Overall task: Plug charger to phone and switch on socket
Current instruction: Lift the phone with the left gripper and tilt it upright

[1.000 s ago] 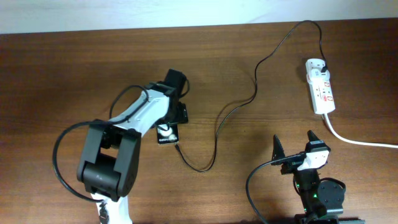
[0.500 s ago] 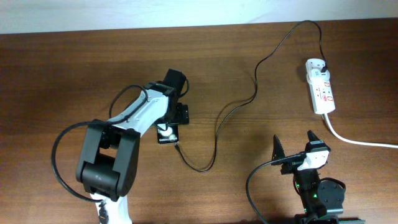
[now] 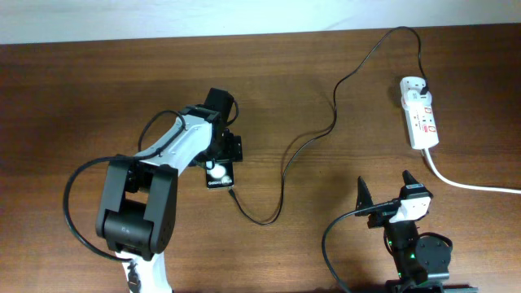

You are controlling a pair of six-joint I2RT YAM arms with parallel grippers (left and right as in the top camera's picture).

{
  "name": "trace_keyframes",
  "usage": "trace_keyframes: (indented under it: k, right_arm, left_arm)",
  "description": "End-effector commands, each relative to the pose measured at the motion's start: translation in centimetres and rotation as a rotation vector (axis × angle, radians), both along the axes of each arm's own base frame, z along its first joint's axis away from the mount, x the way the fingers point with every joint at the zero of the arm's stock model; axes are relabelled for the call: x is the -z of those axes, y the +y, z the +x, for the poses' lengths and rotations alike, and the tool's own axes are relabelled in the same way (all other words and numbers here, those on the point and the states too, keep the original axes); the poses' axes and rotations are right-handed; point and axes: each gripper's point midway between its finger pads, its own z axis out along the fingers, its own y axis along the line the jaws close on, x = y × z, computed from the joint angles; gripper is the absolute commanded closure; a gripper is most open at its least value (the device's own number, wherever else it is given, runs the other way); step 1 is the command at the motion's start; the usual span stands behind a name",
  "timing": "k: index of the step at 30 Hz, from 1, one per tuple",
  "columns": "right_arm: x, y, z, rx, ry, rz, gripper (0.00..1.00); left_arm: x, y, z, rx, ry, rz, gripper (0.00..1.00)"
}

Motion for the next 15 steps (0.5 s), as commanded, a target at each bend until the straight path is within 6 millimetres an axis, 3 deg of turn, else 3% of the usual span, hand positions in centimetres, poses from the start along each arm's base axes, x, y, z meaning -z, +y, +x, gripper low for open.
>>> trace_keyframes:
  k: [1,11,15]
  right_arm:
    - [0.16,0.43,-0.07,-0.022,0.002,0.001,0.01]
    - [0.16,0.43,-0.07,-0.022,0.002,0.001,0.01]
    - [0.16,0.43,-0.07,-0.022,0.002,0.001,0.01]
  left_arm:
    - [3.97,1.54,-2.19,0.013,0.102,0.079,0.07]
    - [4.04,1.03,-2.30,0.044,0.111,0.051,0.08]
    - [4.04,1.06,-2.37,0.044,0.113,0.052,0.00]
